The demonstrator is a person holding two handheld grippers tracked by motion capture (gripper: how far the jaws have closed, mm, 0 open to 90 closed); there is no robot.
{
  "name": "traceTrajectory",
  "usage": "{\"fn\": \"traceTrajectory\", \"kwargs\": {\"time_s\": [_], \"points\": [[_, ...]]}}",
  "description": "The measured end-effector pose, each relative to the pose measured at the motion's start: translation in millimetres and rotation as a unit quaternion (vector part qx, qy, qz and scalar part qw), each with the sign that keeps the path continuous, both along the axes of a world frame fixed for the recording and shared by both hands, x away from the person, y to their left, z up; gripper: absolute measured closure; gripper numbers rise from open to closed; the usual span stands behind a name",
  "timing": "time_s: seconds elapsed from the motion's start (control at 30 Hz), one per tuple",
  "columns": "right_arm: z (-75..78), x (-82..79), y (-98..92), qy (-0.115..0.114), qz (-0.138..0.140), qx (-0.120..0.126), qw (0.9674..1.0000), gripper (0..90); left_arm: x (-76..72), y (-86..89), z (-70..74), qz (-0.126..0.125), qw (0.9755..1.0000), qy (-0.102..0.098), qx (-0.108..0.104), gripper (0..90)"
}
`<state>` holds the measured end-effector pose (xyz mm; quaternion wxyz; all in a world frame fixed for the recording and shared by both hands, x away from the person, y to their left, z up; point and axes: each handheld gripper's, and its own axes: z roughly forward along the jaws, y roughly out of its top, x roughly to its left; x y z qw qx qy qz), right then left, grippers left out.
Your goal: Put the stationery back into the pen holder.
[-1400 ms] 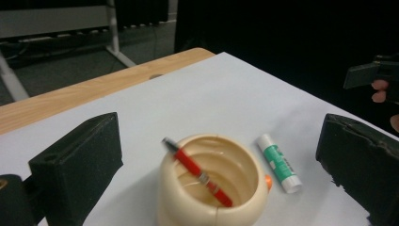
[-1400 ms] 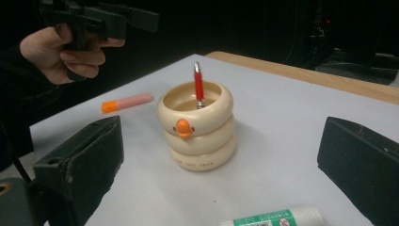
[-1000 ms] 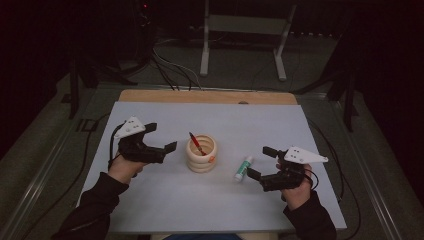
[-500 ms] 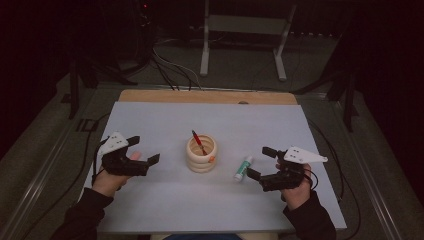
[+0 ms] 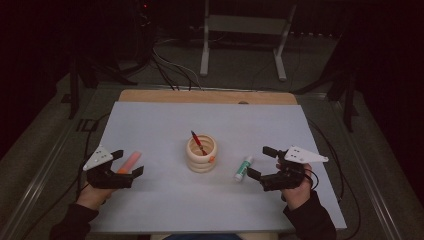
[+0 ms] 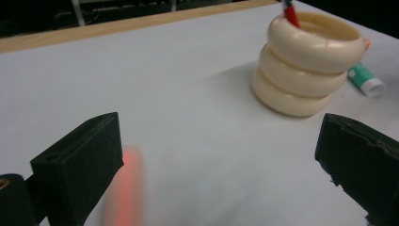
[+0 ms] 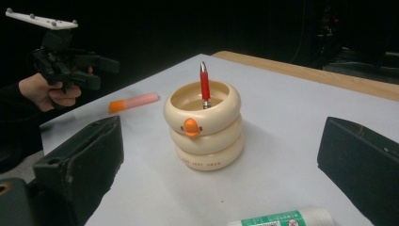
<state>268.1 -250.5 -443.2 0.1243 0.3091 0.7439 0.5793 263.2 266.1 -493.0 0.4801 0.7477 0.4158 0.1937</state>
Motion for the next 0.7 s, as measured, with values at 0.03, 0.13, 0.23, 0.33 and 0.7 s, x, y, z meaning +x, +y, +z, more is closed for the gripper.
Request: {"fn": "traceTrajectory", "kwargs": {"time_s": [0.03,0.13,0.23,0.33,0.7], "points": [[0.0,0.0,-0.1,0.000,0.000,0.000,1.0000,1.3,-0.6,3.0,-1.8,0.004,1.0000,0.001,0.004,2.1],[0.5,-0.1,-0.3,-0.001,0.000,0.001,1.0000,1.3,-2.1,11.6,-7.8,0.015,0.9998,0.009,0.009,2.2],[0.8,-0.2,-0.6,-0.001,-0.001,0.002,1.0000,1.3,-2.4,19.7,-15.4,0.024,0.9994,0.019,0.018,3.9],[0.8,-0.2,-0.6,0.000,0.000,0.002,1.0000,1.3,-2.2,25.0,-22.8,0.035,0.9984,0.031,0.032,4.3],[1.2,-0.2,-1.1,0.000,-0.001,0.004,1.0000,1.3,-3.6,33.1,-38.0,0.044,0.9947,0.059,0.071,16.5]]}}
